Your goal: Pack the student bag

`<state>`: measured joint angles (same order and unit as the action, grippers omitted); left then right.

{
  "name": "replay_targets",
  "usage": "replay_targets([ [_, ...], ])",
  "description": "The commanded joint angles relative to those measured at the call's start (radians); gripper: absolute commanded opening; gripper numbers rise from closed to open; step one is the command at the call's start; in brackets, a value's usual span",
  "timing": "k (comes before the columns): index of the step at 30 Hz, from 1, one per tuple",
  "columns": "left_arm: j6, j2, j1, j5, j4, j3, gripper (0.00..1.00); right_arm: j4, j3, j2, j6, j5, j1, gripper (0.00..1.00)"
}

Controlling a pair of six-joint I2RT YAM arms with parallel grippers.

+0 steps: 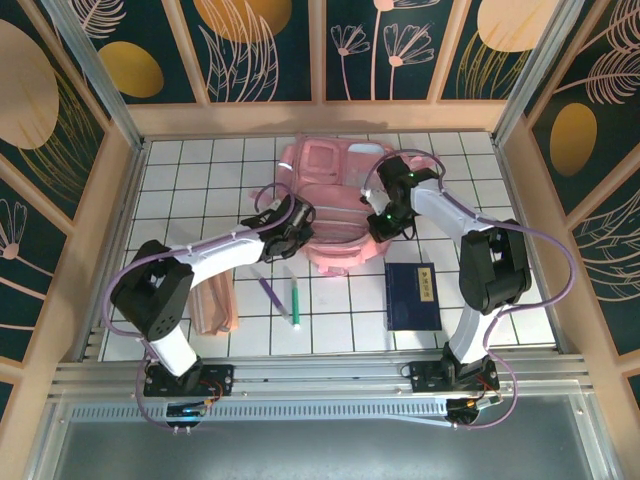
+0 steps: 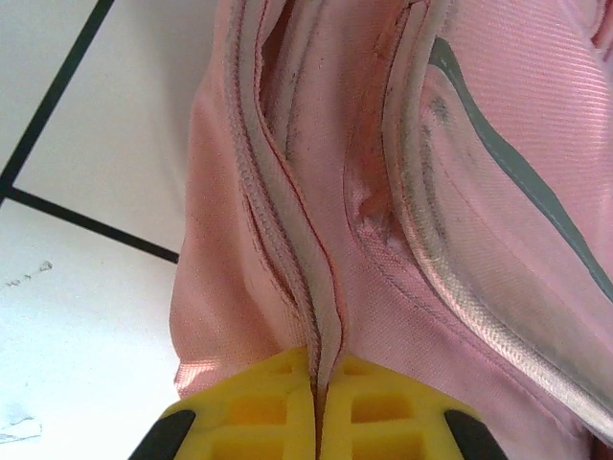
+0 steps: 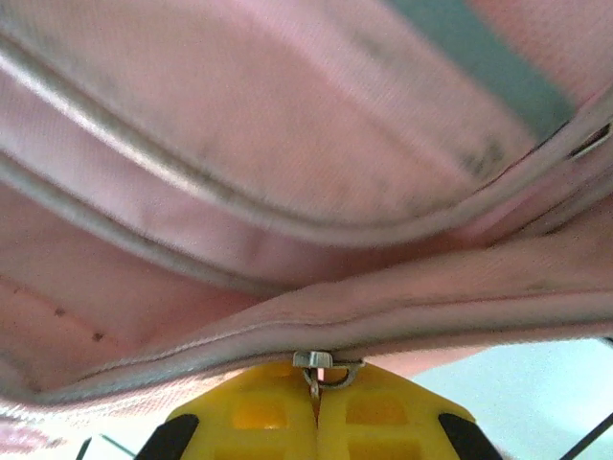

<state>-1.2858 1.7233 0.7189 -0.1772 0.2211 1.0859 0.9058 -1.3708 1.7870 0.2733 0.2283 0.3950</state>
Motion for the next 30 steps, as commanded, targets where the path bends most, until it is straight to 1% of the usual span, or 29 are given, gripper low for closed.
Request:
replay_targets([
  [1,-0.077,0.038,0.026,-0.077,-0.051,0.05,0.0,0.117,0.012,-0.035,-0.01,0.105,0.023,0.0],
  [3,-0.078,0.053,0.03,-0.122,-0.045,0.055,0.0,0.114,0.007,-0.053,-0.011,0.168,0.025,0.0],
  [5,-0.097,0.07,0.029,-0.145,-0.04,0.057,0.0,0.104,0.008,-0.061,-0.021,0.224,0.025,0.0],
  [7,-0.111,0.081,0.031,-0.134,-0.055,0.061,0.0,0.109,0.018,-0.053,-0.019,0.282,0.035,0.0],
  [11,-0.142,0.086,0.034,-0.085,-0.09,0.073,0.0,0.088,0.021,-0.017,-0.063,0.319,0.072,0.0],
  [14,-0.167,0.072,0.041,-0.062,-0.104,0.078,0.0,0.04,0.022,0.014,-0.131,0.356,0.121,0.0],
  [16,-0.188,0.055,0.048,-0.05,-0.113,0.077,0.0,-0.038,0.038,0.012,-0.211,0.362,0.169,0.0],
  [19,-0.218,0.043,0.055,-0.004,-0.14,0.077,0.0,-0.18,0.067,-0.003,-0.332,0.414,0.22,0.0],
  [20,-0.227,0.041,0.06,0.008,-0.147,0.078,0.0,-0.225,0.076,-0.006,-0.373,0.418,0.227,0.0],
  [23,-0.259,0.035,0.082,0.035,-0.171,0.08,0.0,-0.339,0.094,-0.003,-0.498,0.378,0.231,0.0],
  [25,-0.274,0.023,0.095,0.048,-0.181,0.077,0.0,-0.373,0.099,0.0,-0.526,0.333,0.227,0.0],
  [27,-0.274,-0.002,0.099,0.042,-0.176,0.062,0.0,-0.359,0.096,-0.003,-0.511,0.305,0.217,0.0],
  [29,-0.241,-0.058,0.094,-0.03,-0.147,0.03,0.0,-0.319,0.093,-0.014,-0.464,0.284,0.2,0.0],
  [30,-0.21,-0.088,0.085,-0.09,-0.111,0.012,0.04,-0.288,0.089,-0.021,-0.432,0.276,0.192,0.0],
])
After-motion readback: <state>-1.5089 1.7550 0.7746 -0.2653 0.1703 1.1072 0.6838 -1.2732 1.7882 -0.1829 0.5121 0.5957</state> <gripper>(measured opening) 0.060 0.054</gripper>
